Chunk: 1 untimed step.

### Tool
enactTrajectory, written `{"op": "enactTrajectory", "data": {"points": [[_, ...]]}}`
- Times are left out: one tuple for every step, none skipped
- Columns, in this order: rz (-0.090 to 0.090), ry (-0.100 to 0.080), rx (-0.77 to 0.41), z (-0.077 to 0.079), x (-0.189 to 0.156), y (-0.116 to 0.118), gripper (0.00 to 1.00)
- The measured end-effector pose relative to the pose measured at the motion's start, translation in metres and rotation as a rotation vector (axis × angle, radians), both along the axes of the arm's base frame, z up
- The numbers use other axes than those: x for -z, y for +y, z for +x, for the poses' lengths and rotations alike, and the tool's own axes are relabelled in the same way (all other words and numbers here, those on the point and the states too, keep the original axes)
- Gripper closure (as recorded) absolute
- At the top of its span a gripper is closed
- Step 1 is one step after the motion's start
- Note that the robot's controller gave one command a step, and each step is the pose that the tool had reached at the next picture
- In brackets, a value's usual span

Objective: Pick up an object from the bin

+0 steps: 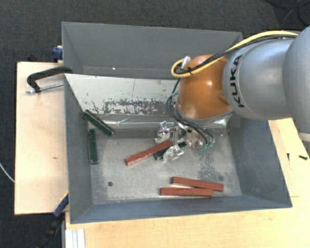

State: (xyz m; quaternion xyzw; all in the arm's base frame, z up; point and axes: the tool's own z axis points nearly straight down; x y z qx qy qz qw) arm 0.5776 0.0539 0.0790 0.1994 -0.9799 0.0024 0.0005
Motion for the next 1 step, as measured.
{"op": "enactTrajectory", "data": {"points": [[0.006,-0.011,0.002,-0.0206,-0.173,-0.0158,1.0]]}}
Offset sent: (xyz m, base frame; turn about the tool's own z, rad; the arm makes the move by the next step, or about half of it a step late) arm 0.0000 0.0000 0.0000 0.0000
